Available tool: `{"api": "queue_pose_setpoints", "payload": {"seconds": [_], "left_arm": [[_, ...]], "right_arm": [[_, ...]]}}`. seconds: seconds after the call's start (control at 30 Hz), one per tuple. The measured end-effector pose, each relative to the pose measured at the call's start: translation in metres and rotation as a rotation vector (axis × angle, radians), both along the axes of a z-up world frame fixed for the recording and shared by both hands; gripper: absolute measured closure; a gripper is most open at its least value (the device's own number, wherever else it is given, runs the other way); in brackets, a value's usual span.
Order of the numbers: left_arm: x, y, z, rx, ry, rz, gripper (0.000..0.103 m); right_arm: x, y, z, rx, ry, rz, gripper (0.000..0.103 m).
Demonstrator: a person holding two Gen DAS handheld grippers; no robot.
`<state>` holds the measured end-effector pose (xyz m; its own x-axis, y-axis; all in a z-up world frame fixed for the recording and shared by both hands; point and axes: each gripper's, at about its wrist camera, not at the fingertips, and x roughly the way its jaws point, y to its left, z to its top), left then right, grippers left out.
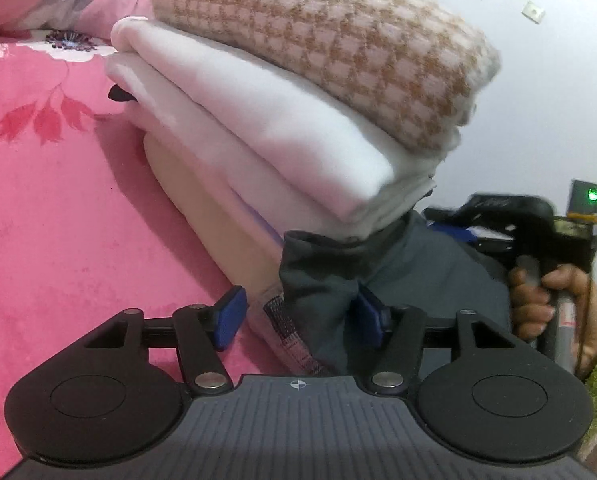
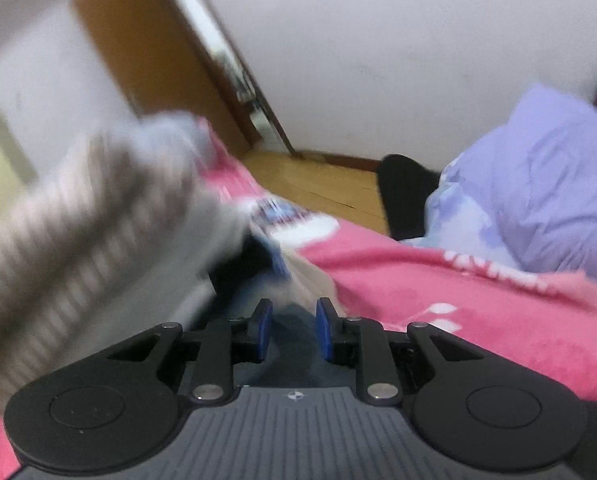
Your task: Fold clothes
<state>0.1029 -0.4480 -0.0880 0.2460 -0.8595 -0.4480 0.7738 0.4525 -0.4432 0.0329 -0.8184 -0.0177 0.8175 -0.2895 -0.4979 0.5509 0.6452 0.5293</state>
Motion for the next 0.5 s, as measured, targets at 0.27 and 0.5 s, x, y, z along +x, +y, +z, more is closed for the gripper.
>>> {"api": "queue_pose_setpoints", "payload": {"seconds": [0.27,0.5], "left_arm": [[0.004,0.023,0.02,-0.022,-0.045,0.069,0.043],[-0.024,0.027,0.037,-0.021,-0.172,0.017,0.043]], "right_arm": [[-0.172,0.02,0.046,-0.139,-0.196,-0.241,0.076],[-0.208,0.075,0.014,-0.163,-0.125,-0.157,0.078]]}}
